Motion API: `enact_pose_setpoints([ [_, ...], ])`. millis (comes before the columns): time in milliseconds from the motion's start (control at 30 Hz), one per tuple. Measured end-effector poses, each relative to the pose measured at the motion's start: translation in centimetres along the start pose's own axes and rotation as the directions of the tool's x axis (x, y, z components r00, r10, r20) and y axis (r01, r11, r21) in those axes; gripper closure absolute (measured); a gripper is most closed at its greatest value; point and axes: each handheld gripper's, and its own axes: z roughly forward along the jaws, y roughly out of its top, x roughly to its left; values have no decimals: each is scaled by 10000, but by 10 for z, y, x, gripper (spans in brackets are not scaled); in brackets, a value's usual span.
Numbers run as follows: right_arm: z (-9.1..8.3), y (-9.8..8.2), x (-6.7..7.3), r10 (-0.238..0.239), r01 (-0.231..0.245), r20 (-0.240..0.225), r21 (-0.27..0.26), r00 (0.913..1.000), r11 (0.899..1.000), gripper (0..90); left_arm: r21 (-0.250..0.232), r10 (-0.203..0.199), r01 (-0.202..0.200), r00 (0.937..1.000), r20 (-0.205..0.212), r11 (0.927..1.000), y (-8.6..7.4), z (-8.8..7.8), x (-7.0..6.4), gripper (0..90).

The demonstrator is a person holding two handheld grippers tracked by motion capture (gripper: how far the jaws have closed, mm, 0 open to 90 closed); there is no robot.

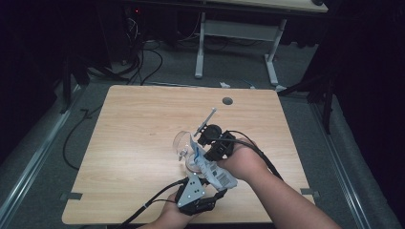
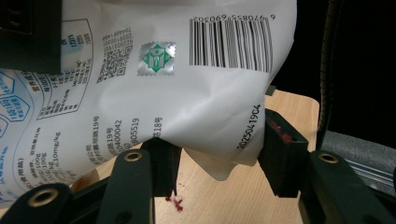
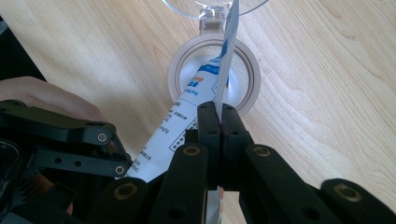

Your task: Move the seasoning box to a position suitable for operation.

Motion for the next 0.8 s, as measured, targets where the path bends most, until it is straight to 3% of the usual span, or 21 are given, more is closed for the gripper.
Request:
enact_pose_setpoints([
  [800,-1,2,1,-22,22,16,68,10000,10000,898,-94,-30,30,10000,20,10000,2,-2,0,534],
])
